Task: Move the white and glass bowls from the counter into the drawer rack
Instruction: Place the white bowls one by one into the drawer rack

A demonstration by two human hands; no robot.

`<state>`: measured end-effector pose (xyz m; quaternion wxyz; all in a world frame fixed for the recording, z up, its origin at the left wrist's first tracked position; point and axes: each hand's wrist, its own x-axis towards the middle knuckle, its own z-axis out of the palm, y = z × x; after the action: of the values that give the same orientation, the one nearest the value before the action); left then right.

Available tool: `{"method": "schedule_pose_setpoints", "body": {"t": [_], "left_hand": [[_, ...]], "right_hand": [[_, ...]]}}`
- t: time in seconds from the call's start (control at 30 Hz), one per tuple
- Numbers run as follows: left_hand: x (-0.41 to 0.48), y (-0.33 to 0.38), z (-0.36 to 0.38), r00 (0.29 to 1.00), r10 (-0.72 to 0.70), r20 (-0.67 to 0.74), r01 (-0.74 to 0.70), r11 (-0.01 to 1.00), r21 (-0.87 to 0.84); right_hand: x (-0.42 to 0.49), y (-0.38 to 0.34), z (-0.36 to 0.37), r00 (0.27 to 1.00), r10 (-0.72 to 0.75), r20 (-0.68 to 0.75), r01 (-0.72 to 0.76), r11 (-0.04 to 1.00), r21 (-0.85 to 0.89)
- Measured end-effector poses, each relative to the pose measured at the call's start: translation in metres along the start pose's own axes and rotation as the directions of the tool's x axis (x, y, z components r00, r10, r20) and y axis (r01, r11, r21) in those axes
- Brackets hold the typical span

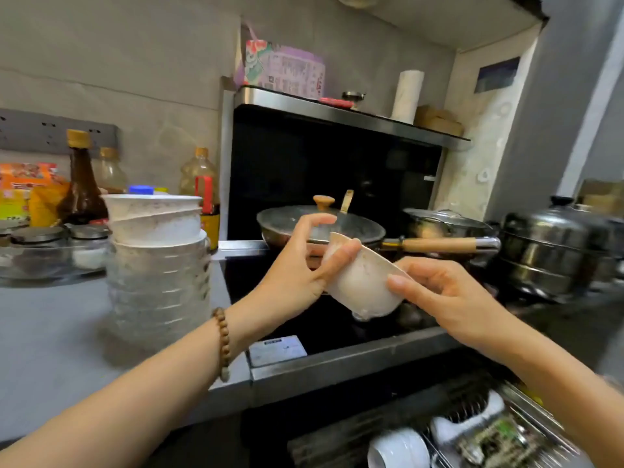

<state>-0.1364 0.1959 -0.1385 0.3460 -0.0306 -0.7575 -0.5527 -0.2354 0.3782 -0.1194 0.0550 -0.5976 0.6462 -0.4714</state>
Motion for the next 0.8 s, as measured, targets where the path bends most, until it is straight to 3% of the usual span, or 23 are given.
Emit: {"method": "schedule_pose_setpoints", "body": {"t": [0.17,0.37,0.53,0.8], "left_hand": [[-0.018,-0.06,0.066,0.974,-0.192,0.12,0.195,0.981,-0.018],[-0.065,-0.145,0.126,0.881,-0.4,0.251,0.421,0.907,-0.032],[-0.085,-0.201,0.157,0.845,-0.485,0.226,0.481,0.873,0.079],[-0.115,-0.27,0.178,0.811,-0.52,0.267,0.542,0.84,-0.013]], "right_hand": [[-0.057,0.055,-0.003,0.96,0.276,-0.048,-0.266,0.952,0.148],[-0.107,0.127,0.009,0.803,0.596,0.004,-0.556,0.746,0.367],[-0.127,0.188,0.027,0.697,0.71,0.099,-0.676,0.605,0.421],[-0.142,0.258,0.062,0.514,0.811,0.278,-0.801,0.337,0.495]]}}
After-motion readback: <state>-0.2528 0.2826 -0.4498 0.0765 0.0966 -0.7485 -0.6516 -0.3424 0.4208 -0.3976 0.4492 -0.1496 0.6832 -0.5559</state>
